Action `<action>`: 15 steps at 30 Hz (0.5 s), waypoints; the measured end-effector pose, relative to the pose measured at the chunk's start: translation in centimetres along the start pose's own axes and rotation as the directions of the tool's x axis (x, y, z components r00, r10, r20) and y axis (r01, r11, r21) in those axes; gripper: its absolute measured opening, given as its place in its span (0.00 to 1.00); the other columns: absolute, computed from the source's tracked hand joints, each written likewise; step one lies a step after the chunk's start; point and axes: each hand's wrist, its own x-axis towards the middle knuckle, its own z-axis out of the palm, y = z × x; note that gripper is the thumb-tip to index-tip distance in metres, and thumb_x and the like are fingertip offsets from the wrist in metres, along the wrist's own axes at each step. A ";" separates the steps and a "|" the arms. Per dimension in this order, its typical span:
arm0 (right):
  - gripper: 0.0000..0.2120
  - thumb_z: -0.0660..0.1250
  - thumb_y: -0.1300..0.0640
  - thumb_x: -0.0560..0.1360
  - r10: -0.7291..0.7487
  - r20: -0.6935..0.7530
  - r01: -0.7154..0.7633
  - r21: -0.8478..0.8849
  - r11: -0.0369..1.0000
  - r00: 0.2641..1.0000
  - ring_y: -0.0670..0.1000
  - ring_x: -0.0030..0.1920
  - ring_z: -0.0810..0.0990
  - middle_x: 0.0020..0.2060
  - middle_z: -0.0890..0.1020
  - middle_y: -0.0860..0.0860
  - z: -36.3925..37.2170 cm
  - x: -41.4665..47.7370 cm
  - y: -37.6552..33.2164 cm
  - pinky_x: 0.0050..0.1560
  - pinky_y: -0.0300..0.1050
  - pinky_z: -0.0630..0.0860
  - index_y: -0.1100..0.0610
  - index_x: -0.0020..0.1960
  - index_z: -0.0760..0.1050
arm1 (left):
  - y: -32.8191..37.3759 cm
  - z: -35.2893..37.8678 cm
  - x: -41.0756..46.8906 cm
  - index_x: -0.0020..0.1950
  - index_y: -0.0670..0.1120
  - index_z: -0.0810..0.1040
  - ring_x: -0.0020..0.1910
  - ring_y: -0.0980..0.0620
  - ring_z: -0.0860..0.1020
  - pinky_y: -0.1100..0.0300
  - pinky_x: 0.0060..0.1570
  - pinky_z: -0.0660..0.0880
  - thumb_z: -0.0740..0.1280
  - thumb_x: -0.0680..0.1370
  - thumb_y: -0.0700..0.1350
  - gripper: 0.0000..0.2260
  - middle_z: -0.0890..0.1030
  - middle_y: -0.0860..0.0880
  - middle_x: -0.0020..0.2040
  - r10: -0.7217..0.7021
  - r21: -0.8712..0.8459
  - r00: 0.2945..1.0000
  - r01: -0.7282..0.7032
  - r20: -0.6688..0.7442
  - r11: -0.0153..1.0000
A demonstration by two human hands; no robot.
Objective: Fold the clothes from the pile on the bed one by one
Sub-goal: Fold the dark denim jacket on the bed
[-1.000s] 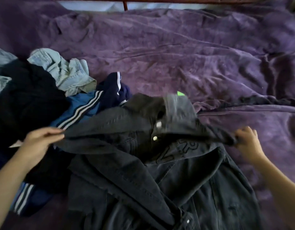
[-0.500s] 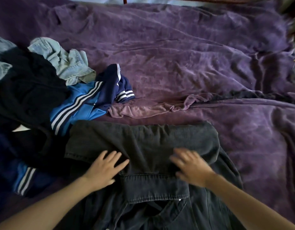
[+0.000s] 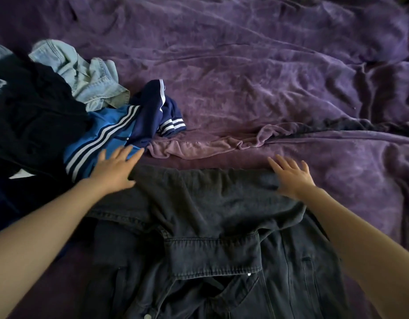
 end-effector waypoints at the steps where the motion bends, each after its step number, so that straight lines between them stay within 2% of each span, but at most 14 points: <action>1: 0.43 0.66 0.52 0.73 -0.003 0.011 0.003 -0.003 1.000 1.000 0.55 0.74 0.54 0.76 0.53 0.50 0.2 0.2 0.1 0.70 0.59 0.54 0.48 0.77 0.40 | -0.5 -0.2 0.5 0.77 0.54 0.42 0.73 0.48 0.59 0.43 0.70 0.51 0.64 0.75 0.58 0.39 0.60 0.48 0.75 -0.009 -0.023 0.996 0.011 0.088 1.000; 2: 0.41 0.65 0.52 0.73 -0.001 -0.005 0.001 -0.012 1.000 1.000 0.55 0.72 0.59 0.74 0.59 0.51 0.4 0.4 0.1 0.68 0.58 0.57 0.48 0.77 0.43 | -0.7 -0.4 0.8 0.77 0.54 0.47 0.71 0.48 0.64 0.44 0.69 0.54 0.65 0.75 0.57 0.37 0.66 0.50 0.72 0.003 -0.063 0.991 0.005 0.135 0.998; 3: 0.38 0.65 0.52 0.73 0.005 -0.029 -0.006 -0.036 0.999 1.000 0.55 0.69 0.63 0.71 0.65 0.51 0.5 0.6 0.0 0.66 0.56 0.59 0.49 0.76 0.48 | -0.7 -0.5 1.0 0.74 0.55 0.56 0.67 0.49 0.68 0.46 0.67 0.58 0.65 0.75 0.56 0.30 0.71 0.51 0.68 0.035 -0.088 0.989 -0.022 0.145 0.996; 4: 0.32 0.64 0.53 0.73 0.003 -0.057 -0.007 -0.073 0.997 0.998 0.54 0.67 0.66 0.67 0.69 0.50 0.5 0.6 -0.1 0.64 0.54 0.60 0.49 0.74 0.56 | -0.7 -0.4 1.1 0.65 0.56 0.66 0.64 0.49 0.71 0.49 0.64 0.62 0.65 0.74 0.54 0.20 0.74 0.51 0.62 0.079 -0.077 0.988 -0.070 0.131 0.995; 5: 0.26 0.63 0.53 0.73 -0.006 -0.091 -0.004 -0.111 0.994 0.996 0.53 0.64 0.69 0.63 0.72 0.49 0.3 0.6 -0.1 0.62 0.52 0.61 0.48 0.70 0.65 | -0.6 -0.5 1.0 0.53 0.56 0.69 0.59 0.49 0.73 0.52 0.61 0.65 0.65 0.74 0.51 0.09 0.77 0.52 0.56 0.110 -0.068 0.988 -0.104 0.105 0.992; 6: 0.20 0.63 0.54 0.72 -0.016 -0.129 -0.001 -0.129 0.992 0.992 0.52 0.61 0.72 0.60 0.75 0.48 -0.1 0.4 0.0 0.60 0.50 0.61 0.48 0.64 0.70 | -0.7 -0.7 0.7 0.45 0.55 0.68 0.56 0.49 0.75 0.55 0.56 0.67 0.65 0.74 0.49 0.05 0.78 0.52 0.52 0.131 -0.061 0.987 -0.126 0.088 0.990; 7: 0.16 0.63 0.54 0.72 -0.017 -0.160 -0.004 -0.127 0.992 0.987 0.51 0.59 0.74 0.57 0.76 0.47 -0.6 0.0 0.4 0.57 0.49 0.61 0.48 0.60 0.73 | -0.9 -1.0 0.4 0.43 0.53 0.68 0.54 0.48 0.76 0.56 0.51 0.69 0.64 0.74 0.48 0.05 0.78 0.51 0.50 0.141 -0.057 0.989 -0.138 0.047 0.989; 10: 0.13 0.63 0.54 0.73 -0.033 -0.258 0.007 -0.101 0.995 0.966 0.52 0.55 0.76 0.55 0.77 0.48 -2.1 -1.7 1.9 0.52 0.47 0.60 0.49 0.57 0.74 | -2.4 -3.0 -0.5 0.51 0.51 0.72 0.54 0.48 0.77 0.58 0.42 0.68 0.65 0.74 0.49 0.08 0.79 0.50 0.53 0.143 -0.003 0.982 -0.144 -0.123 0.990; 13: 0.16 0.64 0.53 0.73 -0.010 -0.335 -0.019 -0.086 0.996 0.942 0.52 0.58 0.75 0.57 0.76 0.49 -4.1 -3.9 3.8 0.55 0.49 0.61 0.49 0.60 0.72 | -3.5 -6.1 -1.6 0.53 0.50 0.71 0.54 0.48 0.78 0.59 0.38 0.65 0.64 0.75 0.51 0.09 0.79 0.51 0.54 0.180 0.120 0.940 -0.151 -0.290 0.981; 15: 0.16 0.66 0.53 0.72 0.041 -0.401 -0.067 -0.050 0.996 0.915 0.54 0.57 0.76 0.58 0.76 0.51 -5.3 -5.3 4.8 0.57 0.51 0.62 0.51 0.59 0.72 | -3.4 -8.0 -2.5 0.52 0.48 0.70 0.53 0.46 0.78 0.58 0.37 0.65 0.64 0.75 0.51 0.10 0.79 0.50 0.54 0.178 0.124 0.904 -0.140 -0.390 0.982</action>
